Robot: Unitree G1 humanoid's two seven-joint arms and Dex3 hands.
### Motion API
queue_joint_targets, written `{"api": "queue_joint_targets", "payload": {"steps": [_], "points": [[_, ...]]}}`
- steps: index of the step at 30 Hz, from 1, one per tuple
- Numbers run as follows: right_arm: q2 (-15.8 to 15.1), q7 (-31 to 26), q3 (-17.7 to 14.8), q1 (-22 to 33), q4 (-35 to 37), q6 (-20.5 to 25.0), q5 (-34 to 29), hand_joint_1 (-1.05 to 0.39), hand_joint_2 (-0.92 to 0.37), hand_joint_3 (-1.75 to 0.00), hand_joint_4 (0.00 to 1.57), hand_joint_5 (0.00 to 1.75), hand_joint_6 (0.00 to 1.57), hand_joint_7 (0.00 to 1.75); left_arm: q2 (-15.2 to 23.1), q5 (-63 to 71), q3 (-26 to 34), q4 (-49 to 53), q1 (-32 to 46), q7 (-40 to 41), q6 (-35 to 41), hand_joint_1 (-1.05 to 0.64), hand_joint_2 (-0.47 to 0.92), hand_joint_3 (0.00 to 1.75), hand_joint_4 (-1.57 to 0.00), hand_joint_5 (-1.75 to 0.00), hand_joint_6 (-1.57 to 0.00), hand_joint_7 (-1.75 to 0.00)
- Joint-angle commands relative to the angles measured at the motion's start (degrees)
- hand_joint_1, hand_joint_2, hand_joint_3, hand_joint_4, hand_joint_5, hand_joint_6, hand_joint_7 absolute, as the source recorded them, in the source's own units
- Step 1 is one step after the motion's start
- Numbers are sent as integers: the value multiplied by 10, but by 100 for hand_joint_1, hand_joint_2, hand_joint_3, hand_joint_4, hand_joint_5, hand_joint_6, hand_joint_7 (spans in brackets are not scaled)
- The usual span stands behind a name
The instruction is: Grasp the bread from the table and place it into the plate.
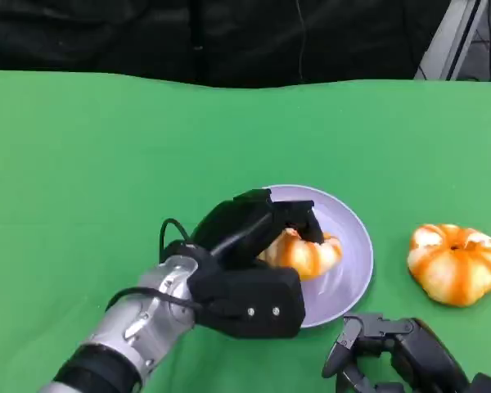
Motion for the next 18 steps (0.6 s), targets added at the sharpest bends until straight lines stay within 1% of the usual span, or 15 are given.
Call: {"api": "queue_joint_targets", "payload": {"steps": [1, 2, 3, 4, 8, 12, 14, 18], "points": [[-4, 2, -1, 3, -5, 5, 8, -16, -60, -100, 86, 138, 88, 112, 26, -1, 2, -17, -13, -32, 8, -42, 88, 1, -75, -17, -76, -4], [-4, 1, -1, 4, -7, 7, 7, -16, -60, -99, 86, 139, 88, 111, 29, 0, 1, -21, -13, -36, 10, -48, 90, 1, -72, -9, -70, -2], [-4, 1, -2, 4, -5, 6, 7, -16, -60, -99, 85, 139, 88, 111, 31, -4, 2, -25, -12, -44, 12, -51, 91, 2, -70, -5, -67, -1], [-3, 1, -2, 3, -4, 5, 7, -16, -60, -99, 85, 139, 88, 111, 32, -6, 3, -28, -11, -51, 13, -58, 92, 6, -63, -2, -60, 0], [-4, 3, -3, 4, -6, 6, 10, -14, -61, -99, 85, 140, 89, 110, 35, -22, 11, -26, -14, -74, 14, -77, 92, 24, -45, 0, -43, 0], [-4, 1, -2, 4, -5, 3, 10, -14, -61, -99, 84, 141, 89, 110, 39, -33, 17, -31, -14, -87, 13, -83, 92, 30, -40, 0, -39, 0], [-5, -4, -2, 3, -2, -3, 3, -13, -60, -100, 83, 142, 89, 110, 45, -41, 22, -36, -13, -99, 12, -93, 92, 43, -30, 0, -32, 0], [-6, -8, -1, 1, 1, -6, 0, -14, -60, -100, 83, 141, 89, 111, 54, -61, 32, -51, -9, -128, 13, -101, 92, 59, -24, 0, -26, 0]]}}
